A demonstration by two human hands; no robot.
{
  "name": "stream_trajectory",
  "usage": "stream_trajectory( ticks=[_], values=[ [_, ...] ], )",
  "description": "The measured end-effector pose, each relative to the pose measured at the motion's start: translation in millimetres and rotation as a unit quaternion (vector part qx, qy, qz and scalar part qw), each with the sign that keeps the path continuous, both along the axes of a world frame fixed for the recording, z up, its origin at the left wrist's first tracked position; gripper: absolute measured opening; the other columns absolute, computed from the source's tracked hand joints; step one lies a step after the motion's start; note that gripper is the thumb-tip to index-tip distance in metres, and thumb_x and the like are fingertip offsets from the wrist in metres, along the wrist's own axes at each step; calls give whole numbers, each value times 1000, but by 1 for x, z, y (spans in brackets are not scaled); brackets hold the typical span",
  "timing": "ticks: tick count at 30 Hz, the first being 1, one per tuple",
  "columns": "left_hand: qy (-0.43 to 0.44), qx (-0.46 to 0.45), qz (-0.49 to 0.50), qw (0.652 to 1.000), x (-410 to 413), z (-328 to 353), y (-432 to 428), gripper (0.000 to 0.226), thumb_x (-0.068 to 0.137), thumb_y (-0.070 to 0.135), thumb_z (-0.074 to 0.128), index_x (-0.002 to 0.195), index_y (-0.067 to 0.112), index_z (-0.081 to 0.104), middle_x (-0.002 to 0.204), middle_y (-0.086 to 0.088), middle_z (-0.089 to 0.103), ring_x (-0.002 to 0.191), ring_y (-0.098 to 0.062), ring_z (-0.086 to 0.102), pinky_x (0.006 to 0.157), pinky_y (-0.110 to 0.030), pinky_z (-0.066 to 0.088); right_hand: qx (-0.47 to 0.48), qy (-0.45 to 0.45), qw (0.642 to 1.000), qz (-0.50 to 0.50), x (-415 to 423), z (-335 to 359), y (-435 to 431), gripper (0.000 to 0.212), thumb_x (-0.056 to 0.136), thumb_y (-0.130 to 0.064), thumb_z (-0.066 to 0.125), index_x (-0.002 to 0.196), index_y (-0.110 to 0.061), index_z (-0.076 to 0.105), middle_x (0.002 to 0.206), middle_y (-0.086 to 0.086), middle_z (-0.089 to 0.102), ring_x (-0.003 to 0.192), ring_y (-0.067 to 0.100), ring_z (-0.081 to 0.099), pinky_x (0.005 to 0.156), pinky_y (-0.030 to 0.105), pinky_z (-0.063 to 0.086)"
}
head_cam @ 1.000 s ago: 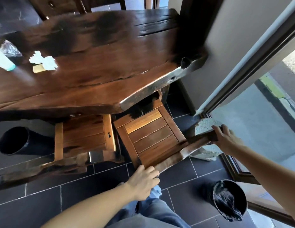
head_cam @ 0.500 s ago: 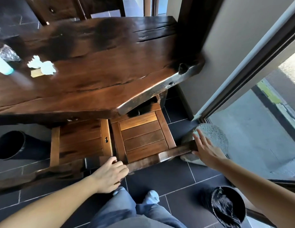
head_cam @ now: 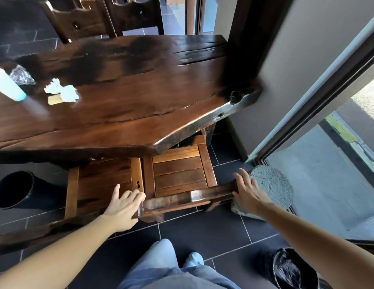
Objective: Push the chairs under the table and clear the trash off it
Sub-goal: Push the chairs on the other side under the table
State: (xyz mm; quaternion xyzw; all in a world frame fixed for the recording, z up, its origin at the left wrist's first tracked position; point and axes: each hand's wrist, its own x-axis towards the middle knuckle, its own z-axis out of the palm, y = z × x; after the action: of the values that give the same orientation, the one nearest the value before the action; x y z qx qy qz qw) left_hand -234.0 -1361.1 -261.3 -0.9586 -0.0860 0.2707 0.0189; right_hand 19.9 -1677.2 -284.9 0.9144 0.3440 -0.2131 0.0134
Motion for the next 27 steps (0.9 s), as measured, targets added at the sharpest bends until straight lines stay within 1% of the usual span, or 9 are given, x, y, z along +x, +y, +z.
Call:
stream_trajectory(
  ticks=[4,7,9,11,14,18,20,23,27],
  values=[
    [1,-30,35,999,3,-1,1,62,82,37,62,132,28,28,132,5,41,120,-19,49,115,-48,20,4,22,1000,-6,4,5,2,65,83,-37,65,134,-17,29,132,8,32,110,35,47,81,49,52],
    [-18,-66,72,995,4,-6,5,59,76,34,64,125,31,33,122,5,53,109,-19,56,95,-34,41,-36,46,998,-5,8,8,4,78,64,-32,79,126,-21,34,119,4,36,103,31,51,74,43,53],
    [-8,-76,92,993,8,-5,7,61,72,34,67,125,30,36,117,4,59,105,-20,59,81,-31,47,-36,41,998,-30,10,11,10,69,66,-21,76,123,-23,36,117,3,36,101,31,55,69,40,52],
    [3,-70,105,992,10,-6,5,59,70,33,68,122,28,41,113,2,63,102,-23,62,76,-32,49,-32,31,998,-49,11,11,15,61,72,-15,70,122,-22,37,118,4,37,98,32,58,62,38,48],
    [0,-67,134,989,6,-5,1,54,69,32,69,117,27,44,111,0,64,101,-25,62,76,-34,49,-29,25,998,-42,9,11,16,59,73,-15,68,121,-23,34,120,3,35,98,32,57,62,35,42],
    [-13,-64,147,987,1,-4,-5,51,69,30,68,115,28,46,109,3,64,100,-23,61,78,-31,46,-16,35,999,-31,8,15,13,54,74,-9,66,117,-22,37,121,5,35,99,34,55,72,41,50],
    [-28,-46,147,988,0,-7,-12,51,69,31,67,115,29,47,108,5,65,102,-20,61,90,-30,41,-9,41,999,-16,13,18,12,52,74,-8,66,116,-23,38,120,5,36,100,32,54,78,42,52],
    [-25,-32,148,988,-2,-3,-20,55,69,29,66,120,31,44,106,9,65,105,-13,61,118,-37,16,-11,52,999,-11,18,20,11,53,74,-6,66,116,-25,39,120,3,36,102,31,53,80,43,53],
    [-50,-19,155,986,-3,-4,-23,55,70,28,66,120,31,42,105,12,61,104,-10,59,119,-40,6,7,52,998,-21,17,16,11,53,74,-8,67,114,-27,38,121,1,34,106,28,48,77,41,52]
  ],
)
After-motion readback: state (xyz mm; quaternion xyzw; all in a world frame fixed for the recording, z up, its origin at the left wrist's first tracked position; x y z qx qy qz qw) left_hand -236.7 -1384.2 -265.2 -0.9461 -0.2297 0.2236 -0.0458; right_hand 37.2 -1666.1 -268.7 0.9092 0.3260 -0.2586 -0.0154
